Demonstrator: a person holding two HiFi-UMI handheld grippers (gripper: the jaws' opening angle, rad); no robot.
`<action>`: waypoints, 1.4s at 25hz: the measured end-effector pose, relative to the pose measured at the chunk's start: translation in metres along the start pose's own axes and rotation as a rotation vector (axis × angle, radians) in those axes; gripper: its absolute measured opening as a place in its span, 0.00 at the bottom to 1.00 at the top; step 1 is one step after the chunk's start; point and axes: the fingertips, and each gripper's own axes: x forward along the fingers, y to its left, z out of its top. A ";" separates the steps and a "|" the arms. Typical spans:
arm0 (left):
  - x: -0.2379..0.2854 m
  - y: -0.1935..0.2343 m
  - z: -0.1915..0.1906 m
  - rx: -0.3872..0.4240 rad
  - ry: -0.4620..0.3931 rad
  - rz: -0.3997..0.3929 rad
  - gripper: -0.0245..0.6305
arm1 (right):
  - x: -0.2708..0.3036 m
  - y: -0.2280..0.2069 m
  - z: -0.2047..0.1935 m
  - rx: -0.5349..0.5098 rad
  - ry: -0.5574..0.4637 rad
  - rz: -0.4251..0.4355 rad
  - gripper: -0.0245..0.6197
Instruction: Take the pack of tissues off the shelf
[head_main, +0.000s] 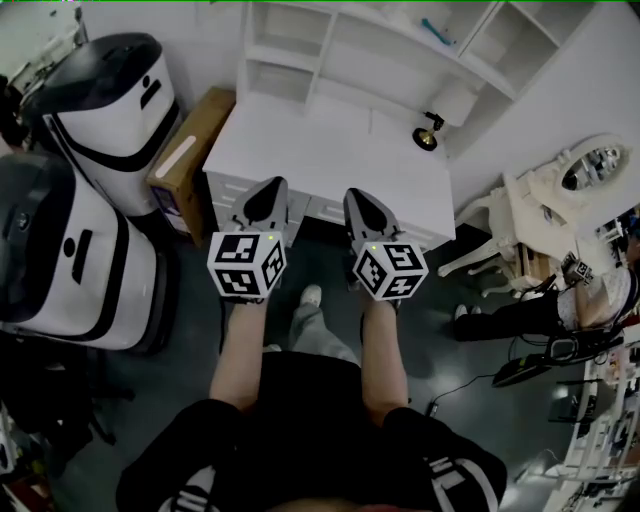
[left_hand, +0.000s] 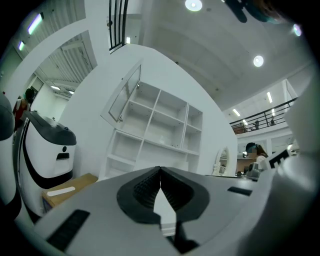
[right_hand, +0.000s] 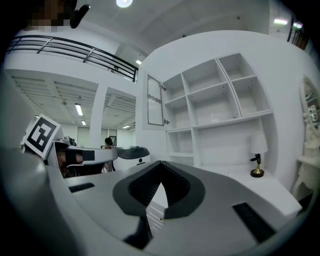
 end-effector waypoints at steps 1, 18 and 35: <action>-0.001 0.003 -0.001 0.007 0.004 0.006 0.05 | 0.003 0.002 -0.002 0.007 -0.006 0.007 0.06; 0.074 -0.013 -0.022 0.072 0.074 -0.037 0.05 | 0.039 -0.069 -0.018 0.113 -0.023 -0.032 0.06; 0.267 -0.039 -0.030 0.156 0.105 -0.103 0.05 | 0.107 -0.252 0.010 0.168 -0.080 -0.166 0.06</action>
